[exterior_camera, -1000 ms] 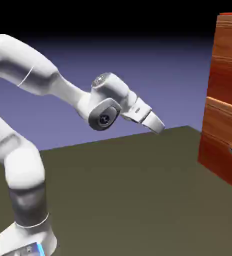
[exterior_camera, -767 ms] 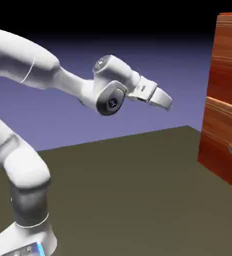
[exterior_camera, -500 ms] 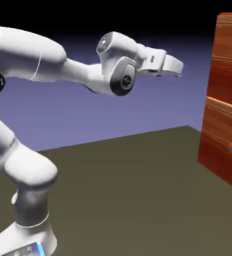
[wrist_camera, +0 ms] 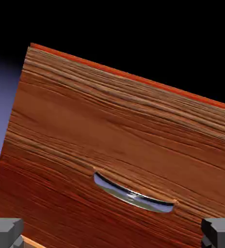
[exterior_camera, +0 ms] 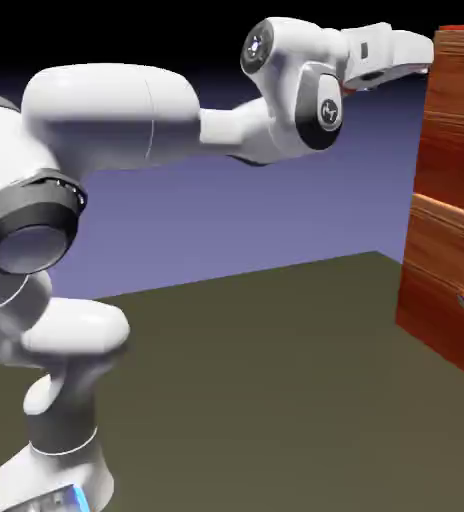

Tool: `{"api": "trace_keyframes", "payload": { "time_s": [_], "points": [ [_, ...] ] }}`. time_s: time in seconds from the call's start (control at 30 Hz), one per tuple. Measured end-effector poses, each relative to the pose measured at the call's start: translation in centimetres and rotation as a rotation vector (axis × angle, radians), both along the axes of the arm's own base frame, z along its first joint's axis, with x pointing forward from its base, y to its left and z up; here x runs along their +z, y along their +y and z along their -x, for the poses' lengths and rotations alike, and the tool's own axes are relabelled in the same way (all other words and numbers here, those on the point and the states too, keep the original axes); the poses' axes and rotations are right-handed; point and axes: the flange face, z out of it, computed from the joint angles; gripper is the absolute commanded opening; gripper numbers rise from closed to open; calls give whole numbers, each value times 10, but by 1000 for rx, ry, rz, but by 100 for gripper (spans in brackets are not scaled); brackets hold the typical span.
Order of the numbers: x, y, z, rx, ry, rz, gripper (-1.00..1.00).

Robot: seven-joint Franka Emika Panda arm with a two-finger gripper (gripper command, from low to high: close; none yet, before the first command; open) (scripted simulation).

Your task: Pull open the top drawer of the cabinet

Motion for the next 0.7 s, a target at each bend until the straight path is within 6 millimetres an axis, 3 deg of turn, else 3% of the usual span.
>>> {"api": "trace_keyframes", "payload": {
  "time_s": [0.37,0.7],
  "points": [
    [-16,-38,-74,-42,-84,179,0],
    [-61,-39,-148,-81,-116,439,0]
  ]
}}
